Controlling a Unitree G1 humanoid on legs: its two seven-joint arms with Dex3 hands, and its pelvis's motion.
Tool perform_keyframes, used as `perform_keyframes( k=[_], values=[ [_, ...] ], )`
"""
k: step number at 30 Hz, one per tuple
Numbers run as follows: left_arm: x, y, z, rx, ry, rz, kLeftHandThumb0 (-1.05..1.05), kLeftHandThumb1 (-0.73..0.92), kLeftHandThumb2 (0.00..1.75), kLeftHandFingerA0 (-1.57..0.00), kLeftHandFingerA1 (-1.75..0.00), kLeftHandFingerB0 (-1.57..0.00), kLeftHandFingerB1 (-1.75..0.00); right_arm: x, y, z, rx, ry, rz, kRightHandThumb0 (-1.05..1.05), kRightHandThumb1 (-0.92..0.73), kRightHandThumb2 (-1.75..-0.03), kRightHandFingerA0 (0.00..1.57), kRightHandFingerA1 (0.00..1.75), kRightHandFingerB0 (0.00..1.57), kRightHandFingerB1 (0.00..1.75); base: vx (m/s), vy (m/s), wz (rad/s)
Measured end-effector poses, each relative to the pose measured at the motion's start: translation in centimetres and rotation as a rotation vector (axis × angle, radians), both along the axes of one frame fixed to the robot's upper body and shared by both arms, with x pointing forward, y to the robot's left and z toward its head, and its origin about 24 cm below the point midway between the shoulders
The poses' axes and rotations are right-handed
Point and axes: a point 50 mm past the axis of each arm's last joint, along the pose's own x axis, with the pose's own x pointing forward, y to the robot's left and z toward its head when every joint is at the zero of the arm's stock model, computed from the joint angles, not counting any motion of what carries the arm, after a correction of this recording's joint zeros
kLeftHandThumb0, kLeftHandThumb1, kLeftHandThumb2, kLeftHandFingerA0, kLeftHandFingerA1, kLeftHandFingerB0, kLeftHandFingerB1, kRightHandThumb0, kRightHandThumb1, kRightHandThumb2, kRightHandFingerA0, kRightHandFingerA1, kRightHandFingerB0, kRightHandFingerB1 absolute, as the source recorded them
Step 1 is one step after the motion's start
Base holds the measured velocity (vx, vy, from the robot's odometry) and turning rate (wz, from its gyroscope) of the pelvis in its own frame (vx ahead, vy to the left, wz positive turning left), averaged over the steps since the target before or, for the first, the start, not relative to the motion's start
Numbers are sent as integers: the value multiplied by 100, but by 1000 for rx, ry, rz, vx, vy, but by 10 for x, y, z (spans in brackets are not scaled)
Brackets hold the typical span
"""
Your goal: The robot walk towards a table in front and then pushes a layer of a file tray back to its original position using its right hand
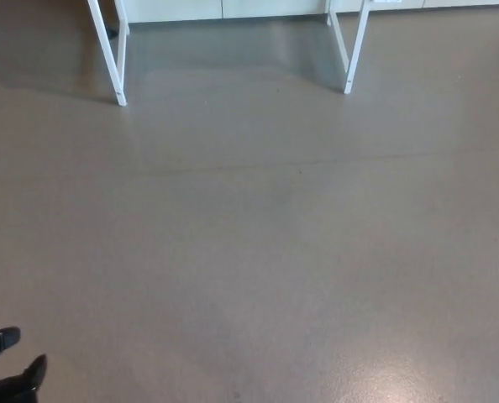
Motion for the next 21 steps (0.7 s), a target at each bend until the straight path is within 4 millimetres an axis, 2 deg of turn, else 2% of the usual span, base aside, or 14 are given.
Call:
perform_keyframes(
  k=[1, 5, 6, 8, 12, 13, 14, 15, 16, 19, 20, 21],
  values=[
    [-2, 1, 0, 0, 0, 0, -40, 30, 104, -48, -85, -18, -63, -4, 1, -2, 4, 5, -3, -34, -53, -103, 26, 64, 5, 52, 0, 0, 0],
    [-15, 6, -4, -7, 12, 8, -37, 30, 103, -47, -83, -18, -63, -28, 7, -15, 31, 40, -18, -34, -52, -103, 29, 66, 6, 52, 0, 0, 0],
    [-17, 7, -5, -8, 15, 11, -37, 31, 104, -33, -110, -13, -74, -32, 8, -17, 35, 44, -22, -38, -69, -74, 28, 70, 10, 47, 0, 0, 0],
    [-21, 7, -6, -9, 21, 14, -37, 32, 107, -33, -111, -14, -72, -39, 8, -20, 41, 49, -29, -39, -66, -74, 28, 68, 12, 48, 0, 0, 0],
    [-28, 6, -10, -11, 39, 6, -37, 33, 105, -33, -115, -14, -78, -50, 6, -22, 46, 49, -43, -38, -66, -76, 25, 68, 11, 48, 89, -9, -9],
    [-29, 6, -11, -9, 41, 2, -37, 33, 105, -33, -112, -16, -78, -54, 6, -23, 49, 56, -46, -35, -51, -103, 28, 67, 7, 53, 43, -56, -11],
    [-29, 6, -11, -7, 42, 0, -37, 33, 105, -33, -112, -16, -78, -55, 6, -23, 51, 58, -46, -35, -51, -103, 28, 67, 7, 53, 37, -57, 45],
    [-30, 4, -12, -6, 41, -8, -37, 35, 106, -28, -108, -13, -74, -60, 5, -24, 50, 65, -50, -42, -68, -76, 26, 74, 12, 51, 26, -46, 36],
    [-32, 3, -13, -7, 48, -12, -37, 36, 104, -27, -103, -13, -69, -63, 4, -25, 47, 70, -48, -45, -69, -75, 27, 81, 12, 51, 35, -38, -17],
    [-46, 1, -20, -16, 90, -18, -36, 38, 105, -25, -102, -12, -71, -76, 2, -26, 33, 93, -43, -45, -70, -74, 26, 78, 11, 49, 32, 100, -4],
    [-49, 1, -21, -16, 98, -19, -36, 34, 105, -39, -78, -17, -62, -80, 3, -27, 32, 102, -41, -45, -71, -73, 25, 74, 11, 48, 63, 184, -14],
    [-52, 1, -23, -16, 107, -21, -36, 34, 105, -39, -78, -17, -62, -85, 3, -29, 31, 115, -38, -45, -71, -73, 25, 74, 11, 48, 75, 222, -7]
  ],
)
